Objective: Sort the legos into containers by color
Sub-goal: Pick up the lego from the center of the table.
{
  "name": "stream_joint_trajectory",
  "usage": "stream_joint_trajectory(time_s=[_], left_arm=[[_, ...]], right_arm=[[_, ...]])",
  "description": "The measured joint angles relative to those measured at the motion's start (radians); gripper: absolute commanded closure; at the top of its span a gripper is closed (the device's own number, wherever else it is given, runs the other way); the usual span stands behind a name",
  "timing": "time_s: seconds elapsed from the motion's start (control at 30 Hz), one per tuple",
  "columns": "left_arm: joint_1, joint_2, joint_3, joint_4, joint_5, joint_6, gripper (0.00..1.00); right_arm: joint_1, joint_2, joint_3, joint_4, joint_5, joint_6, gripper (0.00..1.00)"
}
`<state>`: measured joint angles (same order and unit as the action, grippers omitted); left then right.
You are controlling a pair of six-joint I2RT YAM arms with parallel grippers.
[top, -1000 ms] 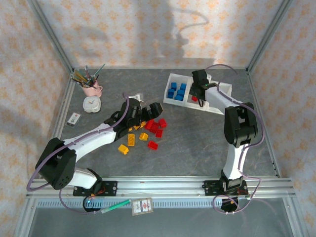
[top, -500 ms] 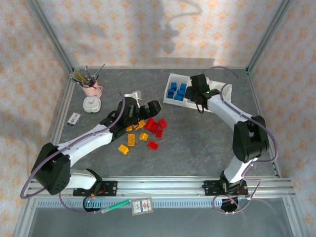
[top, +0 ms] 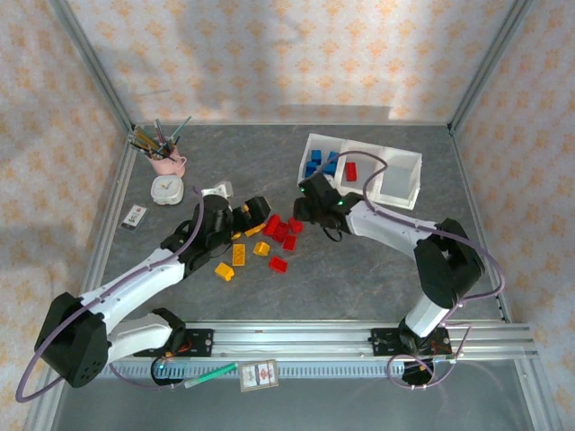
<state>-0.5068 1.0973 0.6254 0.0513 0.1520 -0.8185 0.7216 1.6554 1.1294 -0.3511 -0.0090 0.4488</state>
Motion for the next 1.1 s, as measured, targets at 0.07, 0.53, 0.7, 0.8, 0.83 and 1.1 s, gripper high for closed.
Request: stream_joint_trajectory(time_s=[0.07, 0.53, 0.7, 0.8, 0.83, 1.1], left_arm=[[0.006, -0.029, -0.025, -0.004, -0.014, -0.008, 0.01], [0.035, -0.109, -0.07, -0.048, -0.056, -0.023, 0.01], [0.039, -0.104, -0.071, -0.051, -0.056, -0.021, 0.01], [0.039, -0.093, -0.071, -0.057, -0.056, -0.019, 0.01], [0.039, -0.09, -0.071, -0.057, -0.056, -0.019, 0.01], [0.039, -0.079, -0.071, -0.057, -0.055, -0.019, 0.01]], right_arm=[[0.032, 0.011, 0.0, 0.003, -0.007, 0.023, 0.27], [0.103, 0.133, 0.0, 0.038, -0.021, 0.135, 0.23], [0.097, 0.163, 0.008, 0.037, 0.011, 0.142, 0.24], [0.079, 0.168, 0.008, 0.038, 0.012, 0.142, 0.26], [0.072, 0.171, 0.008, 0.038, 0.013, 0.141, 0.26], [0.021, 0.225, 0.034, 0.039, 0.012, 0.113, 0.37]])
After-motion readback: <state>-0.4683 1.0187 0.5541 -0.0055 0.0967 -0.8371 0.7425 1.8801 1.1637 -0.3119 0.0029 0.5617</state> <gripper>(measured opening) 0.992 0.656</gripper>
